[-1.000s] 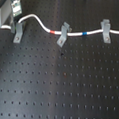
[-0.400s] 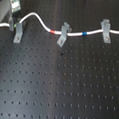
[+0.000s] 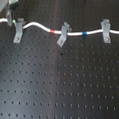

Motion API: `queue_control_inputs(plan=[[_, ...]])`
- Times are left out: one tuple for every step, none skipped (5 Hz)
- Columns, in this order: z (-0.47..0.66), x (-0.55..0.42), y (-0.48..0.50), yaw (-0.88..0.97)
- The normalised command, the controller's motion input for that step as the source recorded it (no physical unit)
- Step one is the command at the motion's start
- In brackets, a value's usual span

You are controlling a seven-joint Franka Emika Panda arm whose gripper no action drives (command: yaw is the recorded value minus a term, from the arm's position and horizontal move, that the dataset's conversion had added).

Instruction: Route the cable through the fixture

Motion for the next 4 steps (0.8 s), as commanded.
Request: queue_control_inputs(plan=[[-0.06,0.034,0.03,0.02],[0.0,-0.008,-0.036,0.0],[0.0,-0.178,-0.203,-0.06],[-0.07,-0.324,-0.113,-0.02]])
